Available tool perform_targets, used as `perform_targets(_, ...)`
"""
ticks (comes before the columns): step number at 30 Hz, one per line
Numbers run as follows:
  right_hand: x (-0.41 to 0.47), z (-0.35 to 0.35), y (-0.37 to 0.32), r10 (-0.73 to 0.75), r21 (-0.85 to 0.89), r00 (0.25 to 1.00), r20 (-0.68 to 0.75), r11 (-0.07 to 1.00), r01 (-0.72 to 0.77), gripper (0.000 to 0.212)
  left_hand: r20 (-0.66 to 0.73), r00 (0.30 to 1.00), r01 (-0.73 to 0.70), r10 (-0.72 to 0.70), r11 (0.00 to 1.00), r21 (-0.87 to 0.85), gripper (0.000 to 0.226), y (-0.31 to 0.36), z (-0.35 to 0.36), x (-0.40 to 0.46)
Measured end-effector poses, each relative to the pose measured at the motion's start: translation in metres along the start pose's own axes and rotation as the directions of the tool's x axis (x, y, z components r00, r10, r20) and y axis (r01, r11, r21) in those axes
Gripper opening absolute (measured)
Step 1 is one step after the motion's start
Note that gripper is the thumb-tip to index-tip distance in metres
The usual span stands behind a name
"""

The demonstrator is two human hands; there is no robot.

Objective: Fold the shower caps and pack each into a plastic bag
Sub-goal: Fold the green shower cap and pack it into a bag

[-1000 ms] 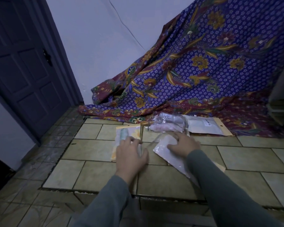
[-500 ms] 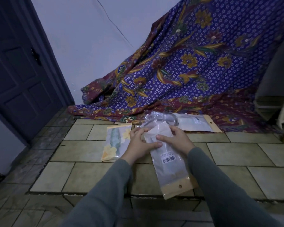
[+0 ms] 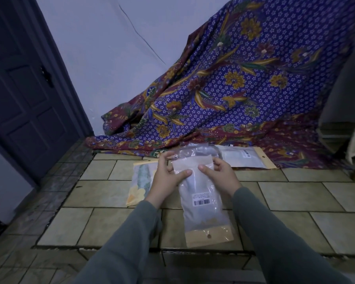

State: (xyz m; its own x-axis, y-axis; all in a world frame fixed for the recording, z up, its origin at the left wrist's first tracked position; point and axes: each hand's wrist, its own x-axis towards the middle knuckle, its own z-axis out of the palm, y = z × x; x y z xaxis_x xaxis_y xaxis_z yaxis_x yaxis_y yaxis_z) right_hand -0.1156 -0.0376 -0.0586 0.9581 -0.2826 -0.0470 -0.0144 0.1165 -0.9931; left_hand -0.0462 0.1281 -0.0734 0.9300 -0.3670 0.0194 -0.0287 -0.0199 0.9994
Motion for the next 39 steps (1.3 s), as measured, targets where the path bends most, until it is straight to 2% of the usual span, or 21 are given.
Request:
perform_targets(3, 0.005, -0.003, -0.001, 0.039, -0.026, 0.998, 0.054, 0.999, -0.037, 0.035, 0.013, 0.998, 0.058, -0.057, 0.995, -0.078, 0.083, 0.005, -0.005, 0.003)
perform_targets(5, 0.009, -0.005, -0.002, 0.058, -0.09, 0.997, 0.045, 0.994, -0.053, 0.064, 0.026, 0.998, 0.061, -0.058, 0.993, -0.102, 0.067, 0.012, -0.005, 0.003)
perform_targets(6, 0.012, -0.006, -0.002, 0.059, -0.119, 0.997, 0.049, 0.992, -0.053, 0.071, 0.032, 0.998, 0.053, -0.05, 0.993, -0.102, 0.052, 0.016, -0.005, 0.002)
perform_targets(7, 0.014, -0.006, -0.002, 0.041, -0.132, 0.997, 0.064, 0.991, -0.033, 0.059, 0.039, 0.999, 0.036, -0.033, 0.995, -0.089, 0.035, 0.019, -0.005, 0.002)
perform_targets(9, 0.016, -0.007, -0.003, -0.009, -0.135, 0.996, 0.093, 0.991, 0.021, 0.009, 0.047, 0.999, 0.004, -0.002, 0.999, -0.051, 0.015, 0.019, -0.008, 0.003)
perform_targets(11, 0.014, -0.006, -0.003, -0.036, -0.12, 0.994, 0.103, 0.992, 0.048, 0.023, 0.057, 0.998, 0.007, -0.005, 0.999, -0.032, 0.016, 0.018, -0.01, 0.003)
perform_targets(13, 0.011, -0.003, -0.001, -0.052, -0.094, 0.992, 0.113, 0.994, 0.063, 0.029, 0.077, 0.997, 0.033, -0.032, 0.999, -0.02, 0.016, 0.017, -0.012, 0.0)
perform_targets(18, 0.015, -0.005, 0.008, -0.05, -0.202, 0.997, 0.062, 0.978, 0.062, 0.046, 0.139, 0.982, 0.131, -0.124, 0.99, -0.045, 0.028, 0.021, -0.015, -0.005)
perform_targets(20, 0.014, -0.006, 0.008, -0.051, -0.231, 0.997, 0.064, 0.971, 0.064, 0.047, 0.172, 0.97, 0.189, -0.17, 0.977, -0.101, 0.027, 0.022, -0.016, -0.006)
perform_targets(22, 0.01, -0.006, 0.005, -0.055, -0.25, 0.996, 0.064, 0.966, 0.07, 0.042, 0.159, 0.969, 0.202, -0.189, 0.977, -0.072, 0.042, 0.02, -0.015, -0.007)
perform_targets(24, 0.007, -0.007, 0.002, -0.063, -0.133, 0.995, 0.076, 0.988, 0.073, 0.031, 0.106, 0.984, 0.142, -0.143, 0.99, 0.018, 0.041, 0.014, -0.012, -0.008)
perform_targets(26, 0.004, -0.006, 0.0, -0.017, 0.17, 0.993, 0.117, 0.985, -0.003, 0.023, 0.091, 0.992, 0.081, -0.087, 0.994, 0.068, 0.039, 0.008, -0.01, -0.01)
perform_targets(27, 0.002, -0.005, 0.0, 0.012, 0.267, 0.992, 0.125, 0.963, -0.045, 0.022, 0.07, 0.995, 0.068, -0.073, 0.995, 0.078, 0.038, 0.006, -0.009, -0.01)
perform_targets(28, 0.003, -0.005, 0.001, 0.033, 0.262, 0.993, 0.115, 0.963, -0.063, 0.019, 0.029, 0.998, 0.055, -0.057, 0.996, 0.076, 0.036, 0.005, -0.008, -0.011)
perform_targets(29, 0.003, -0.006, 0.003, 0.041, 0.153, 0.994, 0.102, 0.987, -0.056, 0.017, -0.019, 0.999, 0.043, -0.042, 0.996, 0.072, 0.034, 0.006, -0.007, -0.011)
perform_targets(31, 0.005, -0.007, 0.008, 0.043, -0.15, 0.994, 0.097, 0.988, -0.028, 0.05, -0.066, 0.998, 0.028, -0.024, 0.998, 0.059, 0.035, 0.006, -0.006, -0.009)
perform_targets(32, 0.005, -0.007, 0.009, 0.043, -0.237, 0.995, 0.093, 0.971, -0.02, 0.065, -0.064, 0.998, 0.018, -0.015, 0.998, 0.06, 0.036, 0.007, -0.005, -0.009)
perform_targets(34, 0.006, -0.005, 0.009, 0.029, -0.188, 0.998, 0.063, 0.982, -0.017, 0.073, -0.053, 0.999, -0.002, 0.005, 0.998, 0.064, 0.037, 0.013, -0.003, -0.013)
perform_targets(36, 0.005, -0.004, 0.004, 0.02, -0.093, 1.0, 0.018, 0.995, -0.018, 0.07, -0.03, 0.999, -0.03, 0.03, 1.0, 0.004, 0.048, 0.019, -0.002, -0.015)
perform_targets(38, 0.004, -0.003, -0.002, 0.003, -0.132, 1.0, -0.024, 0.991, -0.006, 0.065, -0.007, 0.999, -0.036, 0.035, 0.997, -0.067, 0.056, 0.024, -0.006, -0.014)
perform_targets(39, 0.004, -0.003, -0.004, -0.01, -0.144, 0.999, -0.036, 0.99, 0.005, 0.062, -0.002, 0.999, -0.037, 0.037, 0.997, -0.073, 0.054, 0.027, -0.007, -0.014)
